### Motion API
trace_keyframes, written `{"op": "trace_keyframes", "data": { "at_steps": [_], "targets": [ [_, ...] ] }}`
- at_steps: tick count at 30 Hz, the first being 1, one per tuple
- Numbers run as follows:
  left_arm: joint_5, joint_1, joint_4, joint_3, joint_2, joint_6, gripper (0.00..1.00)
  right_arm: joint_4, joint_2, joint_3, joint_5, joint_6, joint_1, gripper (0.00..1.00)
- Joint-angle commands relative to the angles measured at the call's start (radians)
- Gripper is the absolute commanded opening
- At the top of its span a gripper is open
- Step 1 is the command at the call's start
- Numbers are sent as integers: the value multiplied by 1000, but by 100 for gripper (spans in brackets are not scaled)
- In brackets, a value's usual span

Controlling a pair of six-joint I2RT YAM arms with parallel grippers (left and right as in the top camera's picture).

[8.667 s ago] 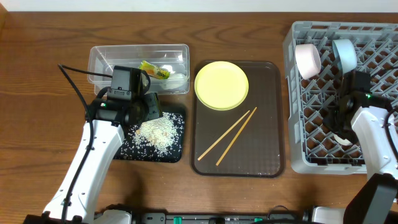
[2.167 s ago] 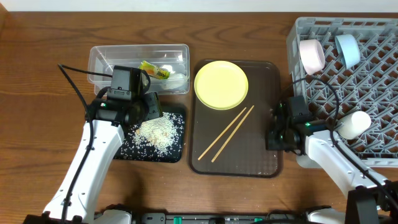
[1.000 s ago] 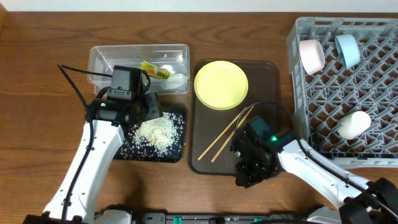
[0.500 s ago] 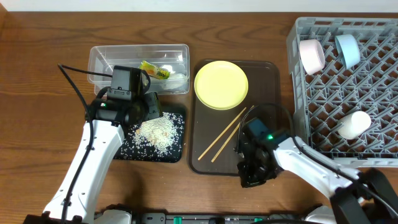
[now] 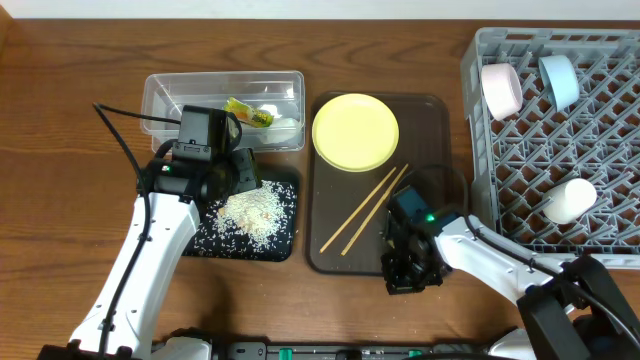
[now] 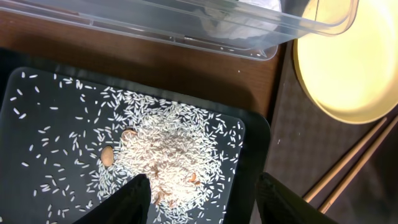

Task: Sort waste into correct bins and load items into the dishwasher rack
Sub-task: 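Reach the right gripper to the chopsticks on the brown tray, then grasp one wooden chopstick with the right gripper and lift it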

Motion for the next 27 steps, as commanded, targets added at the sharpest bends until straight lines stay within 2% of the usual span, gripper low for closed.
{"op": "trace_keyframes", "data": {
  "at_steps": [1, 10, 14, 19, 22, 25, 26, 27],
  "targets": [
    [-13, 4, -2, 4, -13, 20, 57, 30, 5, 5, 79, 47, -31, 1],
    [-13, 4, -3, 4, -13, 20, 57, 33, 3, 30, 64, 19, -46, 1],
    [-13, 4, -2, 4, -13, 20, 57, 23, -6, 44, -56, -96, -46, 3],
    [-13, 4, -3, 4, -13, 20, 57, -88, -55, 136, -57, -182, -46, 6],
    [-13, 4, -2, 4, -13, 20, 57, -119, -85, 216, -39, -217, -49, 12],
    [-13, 4, -2, 4, -13, 20, 57, -66, -96, 302, 58, -216, -58, 17],
    [-13, 4, -2, 4, -13, 20, 57, -24, -95, 325, 106, -215, -62, 27],
    [-13, 4, -2, 4, -13, 20, 57, 19, -95, 341, 152, -214, -64, 32]
  ]
}}
